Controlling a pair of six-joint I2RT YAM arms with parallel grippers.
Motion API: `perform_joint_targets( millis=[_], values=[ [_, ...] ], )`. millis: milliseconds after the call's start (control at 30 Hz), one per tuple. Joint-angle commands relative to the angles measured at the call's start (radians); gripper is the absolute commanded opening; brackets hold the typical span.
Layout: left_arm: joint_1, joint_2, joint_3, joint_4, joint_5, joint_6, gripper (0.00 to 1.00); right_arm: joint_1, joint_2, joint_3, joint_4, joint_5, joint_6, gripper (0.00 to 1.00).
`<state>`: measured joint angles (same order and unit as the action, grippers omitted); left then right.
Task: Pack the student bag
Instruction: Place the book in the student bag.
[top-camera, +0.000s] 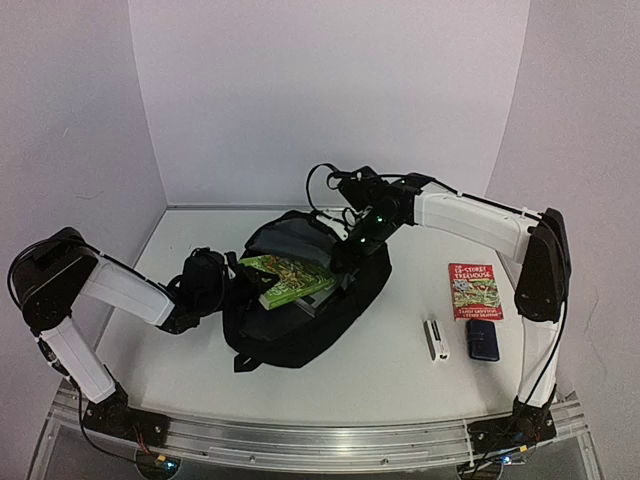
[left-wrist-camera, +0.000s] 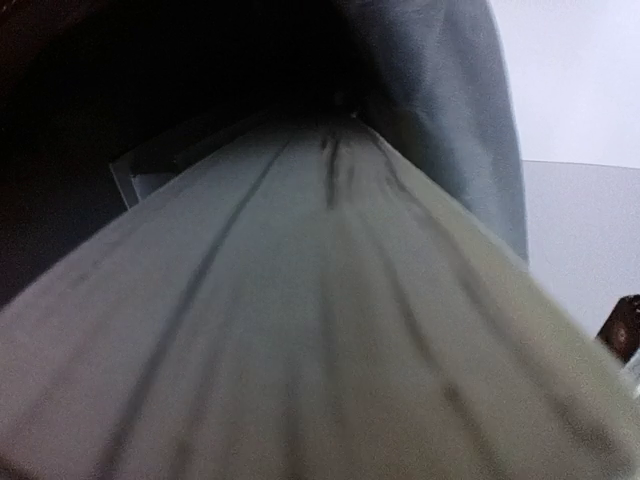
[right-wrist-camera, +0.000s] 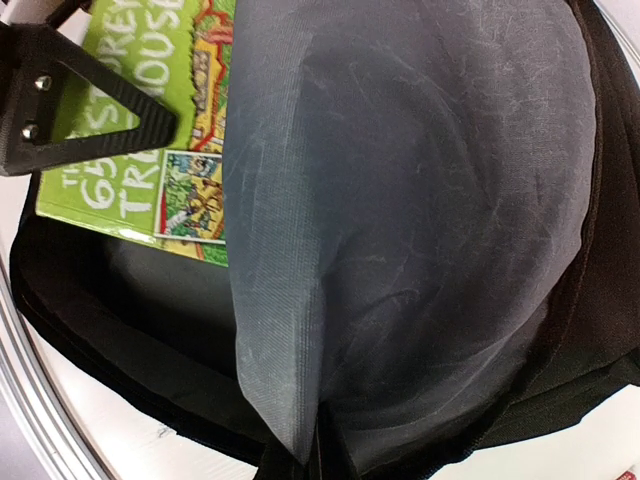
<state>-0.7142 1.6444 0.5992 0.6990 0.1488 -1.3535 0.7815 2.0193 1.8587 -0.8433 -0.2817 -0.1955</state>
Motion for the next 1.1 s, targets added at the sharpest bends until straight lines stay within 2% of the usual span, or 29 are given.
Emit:
perform_joint_targets(
  millis=[0, 67, 167, 333, 467, 533, 733, 833, 1067],
  values=[
    [-0.020, 0.005, 0.031, 0.015, -0.055, -0.056, 0.42, 0.004, -0.070, 0.026, 0.034, -0.029, 0.011, 0.00],
    [-0.038, -0.039, 0.025, -0.080, -0.089, -0.051, 0.55, 0.005, -0.071, 0.018, 0.035, -0.030, 0.011, 0.00],
    [-0.079, -0.119, 0.036, -0.257, -0.171, -0.023, 0.68, 0.005, -0.071, 0.011, 0.036, -0.030, 0.007, 0.00],
    [-0.118, -0.216, 0.053, -0.486, -0.245, -0.037, 0.74, 0.005, -0.067, 0.008, 0.036, -0.033, 0.005, 0.00],
    [-0.129, -0.257, 0.049, -0.581, -0.257, -0.060, 0.74, 0.005, -0.063, 0.008, 0.036, -0.039, 0.004, 0.00],
    [-0.129, -0.264, 0.032, -0.561, -0.249, -0.064, 0.70, 0.004, -0.061, 0.008, 0.036, -0.040, 0.004, 0.00],
    [-0.129, -0.186, 0.057, -0.441, -0.211, -0.008, 0.35, 0.005, -0.060, 0.005, 0.036, -0.054, 0.004, 0.00],
    [-0.129, -0.119, 0.114, -0.392, -0.182, 0.020, 0.23, 0.005, -0.063, 0.002, 0.036, -0.067, 0.003, 0.00],
    [-0.119, 0.021, 0.238, -0.303, -0.159, 0.061, 0.14, 0.005, -0.078, -0.016, 0.036, -0.101, 0.002, 0.00]
  ],
)
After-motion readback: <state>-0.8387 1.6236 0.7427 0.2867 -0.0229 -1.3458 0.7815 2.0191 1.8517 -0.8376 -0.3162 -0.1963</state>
